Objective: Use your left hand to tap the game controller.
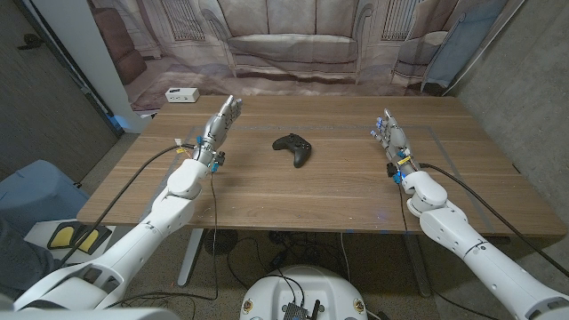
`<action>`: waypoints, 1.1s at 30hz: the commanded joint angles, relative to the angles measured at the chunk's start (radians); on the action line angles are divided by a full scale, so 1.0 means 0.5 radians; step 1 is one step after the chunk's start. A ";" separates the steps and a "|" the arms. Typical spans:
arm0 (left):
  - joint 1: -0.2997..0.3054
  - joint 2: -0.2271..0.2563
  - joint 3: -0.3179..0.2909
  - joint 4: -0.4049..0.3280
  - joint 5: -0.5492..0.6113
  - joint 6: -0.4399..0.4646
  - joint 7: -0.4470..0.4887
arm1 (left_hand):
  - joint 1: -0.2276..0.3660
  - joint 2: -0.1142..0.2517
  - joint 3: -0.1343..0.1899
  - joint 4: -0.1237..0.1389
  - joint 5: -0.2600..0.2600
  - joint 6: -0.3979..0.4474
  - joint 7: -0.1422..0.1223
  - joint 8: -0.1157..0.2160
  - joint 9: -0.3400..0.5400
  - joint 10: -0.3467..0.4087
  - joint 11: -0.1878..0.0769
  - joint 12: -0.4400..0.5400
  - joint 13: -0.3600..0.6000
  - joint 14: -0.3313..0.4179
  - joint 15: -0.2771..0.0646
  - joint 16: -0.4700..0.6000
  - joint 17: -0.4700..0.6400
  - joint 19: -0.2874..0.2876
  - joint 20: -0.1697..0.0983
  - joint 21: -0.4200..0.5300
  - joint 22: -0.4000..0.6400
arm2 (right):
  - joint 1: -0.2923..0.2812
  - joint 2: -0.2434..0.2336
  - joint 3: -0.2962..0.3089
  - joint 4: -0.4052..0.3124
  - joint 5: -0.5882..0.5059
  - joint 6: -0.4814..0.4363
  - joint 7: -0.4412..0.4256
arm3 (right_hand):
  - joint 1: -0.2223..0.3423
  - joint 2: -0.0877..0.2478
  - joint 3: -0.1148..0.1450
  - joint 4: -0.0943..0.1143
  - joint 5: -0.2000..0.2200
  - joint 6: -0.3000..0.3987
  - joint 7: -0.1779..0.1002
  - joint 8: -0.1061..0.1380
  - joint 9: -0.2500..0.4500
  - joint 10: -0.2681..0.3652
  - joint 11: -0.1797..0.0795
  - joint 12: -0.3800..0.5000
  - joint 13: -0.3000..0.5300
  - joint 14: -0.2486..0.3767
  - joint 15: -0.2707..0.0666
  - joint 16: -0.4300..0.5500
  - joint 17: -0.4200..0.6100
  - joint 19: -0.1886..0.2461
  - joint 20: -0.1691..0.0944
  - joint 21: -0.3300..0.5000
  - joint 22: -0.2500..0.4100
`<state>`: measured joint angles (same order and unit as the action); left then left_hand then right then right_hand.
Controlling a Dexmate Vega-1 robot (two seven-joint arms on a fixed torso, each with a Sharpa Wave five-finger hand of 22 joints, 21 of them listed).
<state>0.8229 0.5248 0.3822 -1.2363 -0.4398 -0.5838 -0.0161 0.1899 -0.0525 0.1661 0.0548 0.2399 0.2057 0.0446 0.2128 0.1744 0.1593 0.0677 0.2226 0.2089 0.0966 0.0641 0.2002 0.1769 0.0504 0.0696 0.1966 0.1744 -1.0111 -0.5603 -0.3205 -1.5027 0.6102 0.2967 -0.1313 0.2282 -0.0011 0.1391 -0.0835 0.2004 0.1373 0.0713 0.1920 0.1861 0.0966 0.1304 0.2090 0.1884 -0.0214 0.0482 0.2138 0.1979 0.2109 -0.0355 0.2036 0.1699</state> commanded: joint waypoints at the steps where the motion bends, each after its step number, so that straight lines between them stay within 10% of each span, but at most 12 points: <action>1: -0.010 0.003 0.025 0.001 0.139 -0.061 0.082 | 0.028 0.003 0.006 -0.016 -0.016 0.031 -0.001 0.009 0.012 0.020 0.000 0.014 0.002 0.013 -0.001 -0.006 0.005 -0.019 0.006 -0.001 0.007 | -0.013 0.011 0.009 -0.010 0.003 0.002 -0.021 | 0.001 0.020 -0.002 -0.015 -0.002 0.010 -0.003 0.004 0.003 0.004 0.002 -0.003 0.003 0.019 0.007 -0.013 0.004 0.017 0.001 -0.008 0.003; 33: 0.142 0.204 0.033 -0.453 0.970 0.233 0.736 | 0.036 0.003 -0.008 -0.028 -0.034 0.178 -0.013 0.028 0.013 0.033 -0.019 0.008 -0.011 0.031 -0.032 -0.014 0.006 -0.063 0.000 -0.012 0.008 | -0.103 -0.021 0.040 -0.095 0.005 0.016 -0.050 | -0.001 0.025 -0.004 -0.020 -0.004 0.015 0.000 0.005 0.002 0.005 0.006 -0.009 0.003 0.021 0.012 -0.017 0.006 0.017 0.007 -0.013 0.003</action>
<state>0.8753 0.5982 0.3951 -1.3972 -0.0790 -0.5214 0.2680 0.1952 -0.0473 0.1616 0.0427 0.2244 0.2810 0.0370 0.2199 0.1796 0.1681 0.0589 0.2226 0.2045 0.1072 0.0535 0.1959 0.1770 0.0256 0.0716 0.1915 0.1743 -1.0330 -0.5585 -0.3126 -1.5219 0.6110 0.3009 -0.1481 0.2240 0.0031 0.1351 -0.0874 0.2004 0.1373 0.0713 0.1920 0.1862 0.0965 0.1304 0.2091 0.1882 -0.0161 0.0537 0.2059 0.1977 0.2108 -0.0355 0.1998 0.1698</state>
